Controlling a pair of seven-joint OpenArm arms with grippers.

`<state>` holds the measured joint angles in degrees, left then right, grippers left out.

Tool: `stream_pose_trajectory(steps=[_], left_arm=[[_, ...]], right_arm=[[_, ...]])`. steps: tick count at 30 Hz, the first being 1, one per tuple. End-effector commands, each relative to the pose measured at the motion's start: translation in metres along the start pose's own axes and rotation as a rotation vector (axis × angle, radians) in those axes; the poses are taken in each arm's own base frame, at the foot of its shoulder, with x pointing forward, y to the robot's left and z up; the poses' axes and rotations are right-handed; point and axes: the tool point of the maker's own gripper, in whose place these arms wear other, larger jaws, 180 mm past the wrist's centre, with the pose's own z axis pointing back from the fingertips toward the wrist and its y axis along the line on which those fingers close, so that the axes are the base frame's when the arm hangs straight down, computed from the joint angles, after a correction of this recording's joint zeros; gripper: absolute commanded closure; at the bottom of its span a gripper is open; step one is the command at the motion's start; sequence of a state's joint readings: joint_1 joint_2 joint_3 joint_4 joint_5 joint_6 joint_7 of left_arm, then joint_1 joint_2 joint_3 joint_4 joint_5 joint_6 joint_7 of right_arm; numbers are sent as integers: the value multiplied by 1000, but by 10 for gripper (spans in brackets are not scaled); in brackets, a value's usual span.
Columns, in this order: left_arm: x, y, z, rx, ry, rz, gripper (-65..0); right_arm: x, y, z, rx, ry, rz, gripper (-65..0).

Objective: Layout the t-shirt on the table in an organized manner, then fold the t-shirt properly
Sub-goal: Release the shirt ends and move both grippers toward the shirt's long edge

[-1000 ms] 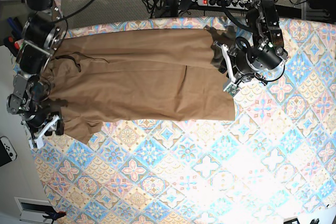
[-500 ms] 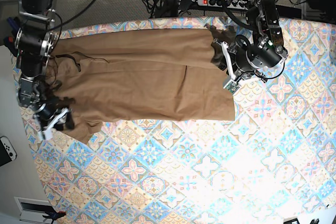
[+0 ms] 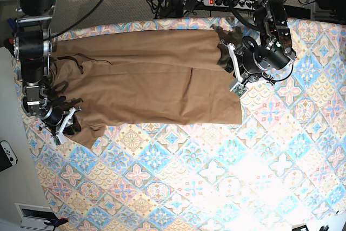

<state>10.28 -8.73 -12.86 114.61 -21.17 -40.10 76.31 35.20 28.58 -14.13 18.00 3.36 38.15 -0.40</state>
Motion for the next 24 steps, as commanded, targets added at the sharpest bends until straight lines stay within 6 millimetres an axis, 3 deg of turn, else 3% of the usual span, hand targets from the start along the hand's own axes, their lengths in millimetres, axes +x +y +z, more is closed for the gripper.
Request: stream_pose_trajectory(steps=[1, 2, 6, 13, 24], left_arm=[[11, 2, 5, 9, -40, -9, -157], [11, 2, 5, 9, -40, -9, -157], [11, 2, 5, 8, -41, -9, -157], [11, 1, 4, 5, -44, -8, -156], [12, 2, 5, 9, -43, -9, -156]], right_arm=[[-26, 8, 1, 40, 132, 43, -47], [-28, 8, 1, 42, 145, 47, -2], [-42, 8, 4, 41, 222, 51, 0], [-42, -3, 11, 20, 228, 51, 0], [-15, -27, 20, -56, 76, -100, 0]])
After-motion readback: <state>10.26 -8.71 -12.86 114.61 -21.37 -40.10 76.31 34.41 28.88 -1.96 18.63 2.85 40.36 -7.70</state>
